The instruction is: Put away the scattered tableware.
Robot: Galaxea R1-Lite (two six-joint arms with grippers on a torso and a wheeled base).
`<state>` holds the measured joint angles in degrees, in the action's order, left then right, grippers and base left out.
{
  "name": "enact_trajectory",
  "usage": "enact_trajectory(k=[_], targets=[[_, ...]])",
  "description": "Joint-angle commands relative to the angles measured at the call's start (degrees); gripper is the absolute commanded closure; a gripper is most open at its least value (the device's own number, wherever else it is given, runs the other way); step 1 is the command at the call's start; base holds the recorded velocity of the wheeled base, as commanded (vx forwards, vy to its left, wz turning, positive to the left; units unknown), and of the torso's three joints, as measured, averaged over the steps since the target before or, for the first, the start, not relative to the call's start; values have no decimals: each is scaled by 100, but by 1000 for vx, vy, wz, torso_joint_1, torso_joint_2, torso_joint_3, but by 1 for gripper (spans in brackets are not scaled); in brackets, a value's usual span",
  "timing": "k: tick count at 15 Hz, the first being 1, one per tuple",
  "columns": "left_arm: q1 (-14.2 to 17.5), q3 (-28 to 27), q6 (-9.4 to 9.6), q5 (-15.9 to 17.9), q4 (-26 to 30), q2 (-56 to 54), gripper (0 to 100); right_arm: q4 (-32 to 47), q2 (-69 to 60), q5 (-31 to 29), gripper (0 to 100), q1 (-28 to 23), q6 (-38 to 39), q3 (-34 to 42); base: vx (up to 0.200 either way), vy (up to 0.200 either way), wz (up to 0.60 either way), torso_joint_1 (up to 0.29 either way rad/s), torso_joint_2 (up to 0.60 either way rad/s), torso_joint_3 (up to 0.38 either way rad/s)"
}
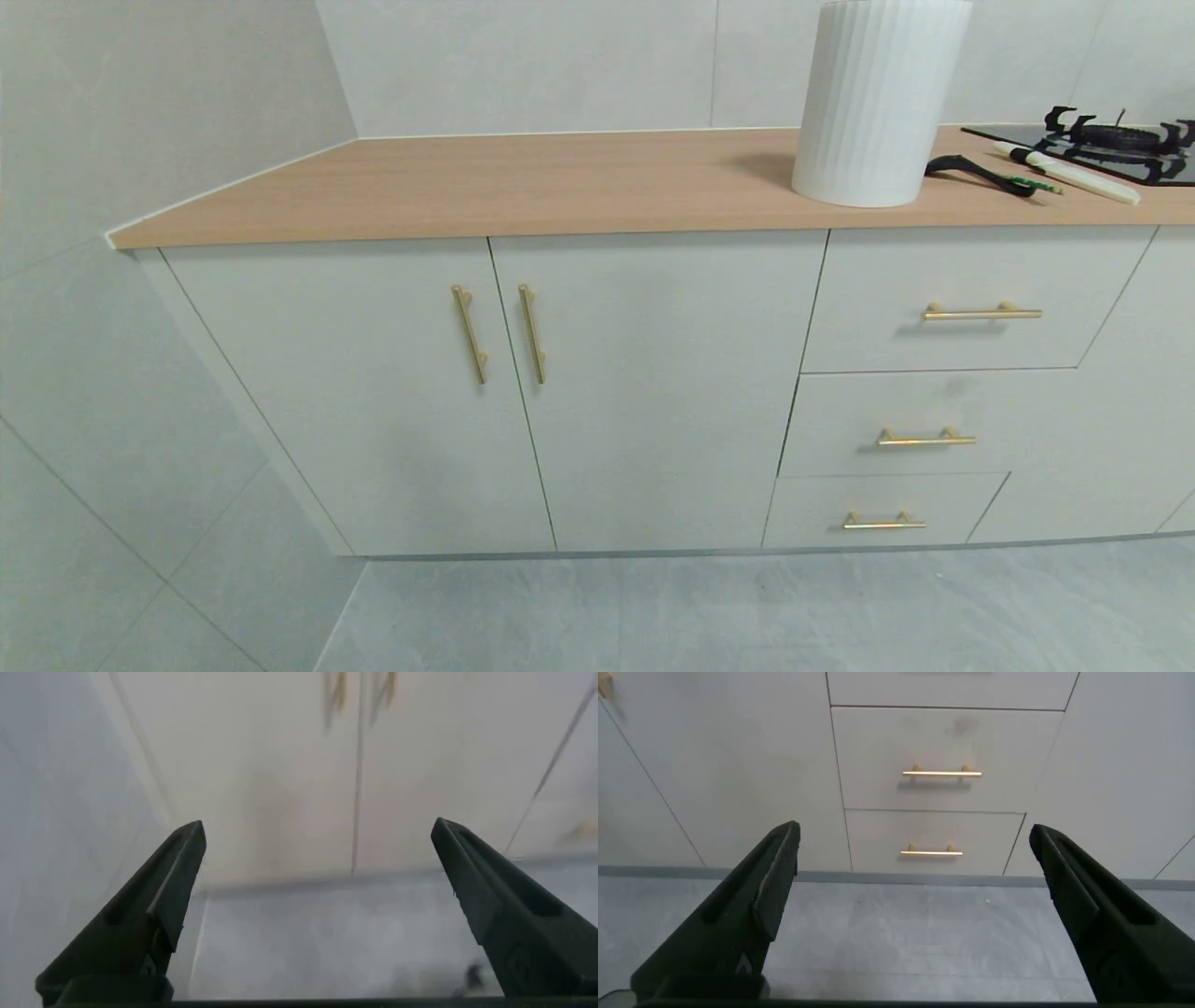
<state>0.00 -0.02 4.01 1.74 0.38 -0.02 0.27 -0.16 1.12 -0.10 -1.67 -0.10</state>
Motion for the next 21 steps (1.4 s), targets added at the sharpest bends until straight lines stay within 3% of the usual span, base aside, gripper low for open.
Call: enact_trajectory(k=[1, 7, 12, 21], targets=[[9, 2, -50, -42, -38, 2, 0, 17, 16, 2, 0, 1, 0, 1, 0, 0, 0, 0, 0, 0], [9, 2, -340, -34, -29, 2, 0, 17, 16, 2, 0, 1, 0, 1, 0, 0, 0, 0, 0, 0], [9, 2, -348, -42, -29, 2, 0, 17, 16, 2, 0, 1, 0, 1, 0, 0, 0, 0, 0, 0], [9, 2, -348, -42, -29, 2, 0, 17, 16, 2, 0, 1, 0, 1, 0, -200, 0, 2, 2, 1]])
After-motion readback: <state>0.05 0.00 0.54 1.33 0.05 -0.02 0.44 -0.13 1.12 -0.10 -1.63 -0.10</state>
